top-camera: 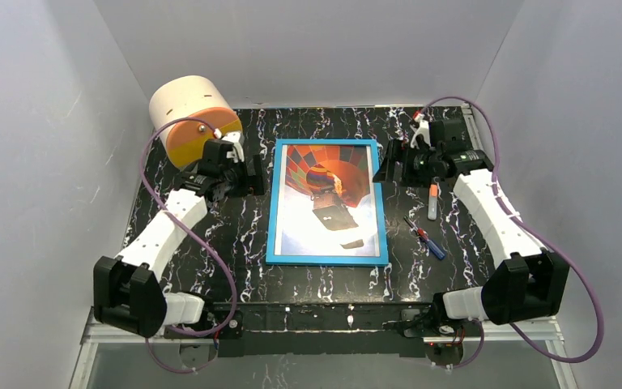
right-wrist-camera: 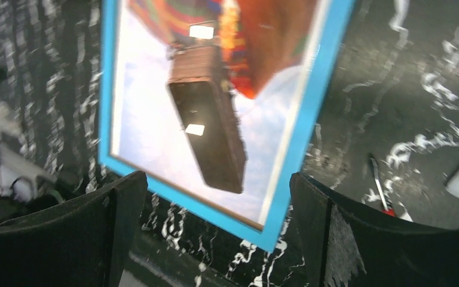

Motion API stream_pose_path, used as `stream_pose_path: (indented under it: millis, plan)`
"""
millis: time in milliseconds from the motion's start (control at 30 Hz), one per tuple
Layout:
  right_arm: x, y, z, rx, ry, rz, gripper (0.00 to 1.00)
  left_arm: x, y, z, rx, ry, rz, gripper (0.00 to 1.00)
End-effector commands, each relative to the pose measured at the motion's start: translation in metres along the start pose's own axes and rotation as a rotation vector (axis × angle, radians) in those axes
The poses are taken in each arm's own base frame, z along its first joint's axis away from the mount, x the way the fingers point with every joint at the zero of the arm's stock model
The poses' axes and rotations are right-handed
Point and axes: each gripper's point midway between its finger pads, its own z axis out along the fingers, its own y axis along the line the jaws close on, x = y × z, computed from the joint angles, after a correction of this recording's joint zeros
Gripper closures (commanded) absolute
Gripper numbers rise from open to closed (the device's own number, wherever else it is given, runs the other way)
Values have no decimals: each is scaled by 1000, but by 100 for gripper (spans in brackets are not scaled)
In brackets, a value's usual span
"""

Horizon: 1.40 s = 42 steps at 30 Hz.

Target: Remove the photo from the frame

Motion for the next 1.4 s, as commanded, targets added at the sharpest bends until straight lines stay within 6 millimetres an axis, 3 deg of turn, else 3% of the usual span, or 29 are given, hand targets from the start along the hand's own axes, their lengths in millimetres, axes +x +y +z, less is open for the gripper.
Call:
stream_pose_path:
  millis: [0,167,267,367,467,567,667,767,1033,1367]
  plan:
    - [4,-40,-4,215,-90,111,1,-27,25,-29,-161,-203,-143,2]
    - [34,-31,12,117,-6,211,1,-19,44,-46,-271,-229,-254,2]
    - [53,-26,17,94,104,280,1,-23,36,-58,-227,-258,-274,2]
    - [55,-35,22,147,76,373,1,-13,39,-62,-245,-248,-326,2]
    - [65,-35,34,85,76,351,1,7,46,-50,-264,-204,-348,2]
    - [68,-24,36,14,124,351,1,39,31,-25,-174,-47,-309,2]
    - [73,-29,39,37,143,349,1,71,17,-2,-96,109,-310,2]
    - [81,-36,45,55,172,354,1,95,20,13,-114,200,-299,2]
    - [110,-39,45,58,243,388,2,132,34,24,-169,303,-255,3]
    - [129,-49,59,69,320,430,5,163,20,35,-64,348,-311,8]
